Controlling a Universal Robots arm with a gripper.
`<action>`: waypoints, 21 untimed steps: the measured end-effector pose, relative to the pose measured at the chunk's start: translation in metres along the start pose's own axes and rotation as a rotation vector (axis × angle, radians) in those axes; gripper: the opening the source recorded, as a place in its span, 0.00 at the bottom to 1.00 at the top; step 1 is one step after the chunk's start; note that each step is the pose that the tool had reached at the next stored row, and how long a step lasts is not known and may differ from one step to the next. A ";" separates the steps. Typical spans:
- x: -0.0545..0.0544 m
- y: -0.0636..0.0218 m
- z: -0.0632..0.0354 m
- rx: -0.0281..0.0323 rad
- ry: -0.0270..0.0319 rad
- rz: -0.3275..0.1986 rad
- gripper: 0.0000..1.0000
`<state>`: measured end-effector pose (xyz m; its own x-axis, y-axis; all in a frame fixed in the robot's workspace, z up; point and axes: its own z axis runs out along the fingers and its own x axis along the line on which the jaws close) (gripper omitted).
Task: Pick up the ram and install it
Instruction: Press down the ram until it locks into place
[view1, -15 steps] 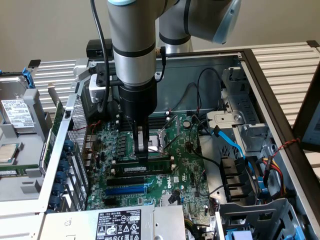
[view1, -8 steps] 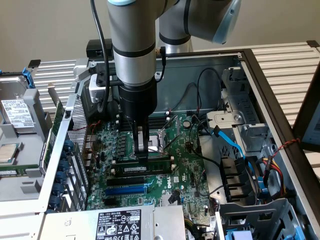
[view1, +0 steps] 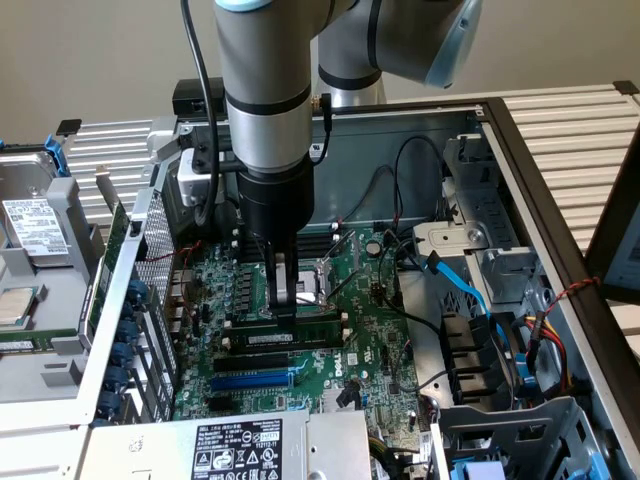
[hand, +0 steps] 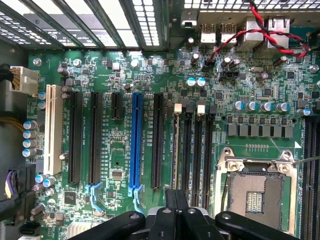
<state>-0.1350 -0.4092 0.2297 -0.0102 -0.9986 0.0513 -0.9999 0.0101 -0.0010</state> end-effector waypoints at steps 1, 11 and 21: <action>0.000 0.0000 0.0000 0.0002 0.0000 0.000 0.11; 0.000 0.0008 0.0014 0.0055 0.0004 0.000 0.11; 0.000 0.0027 -0.0001 0.0077 -0.0014 0.001 0.11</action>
<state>-0.1377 -0.4092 0.2298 -0.0107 -0.9987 0.0499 -0.9999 0.0103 -0.0087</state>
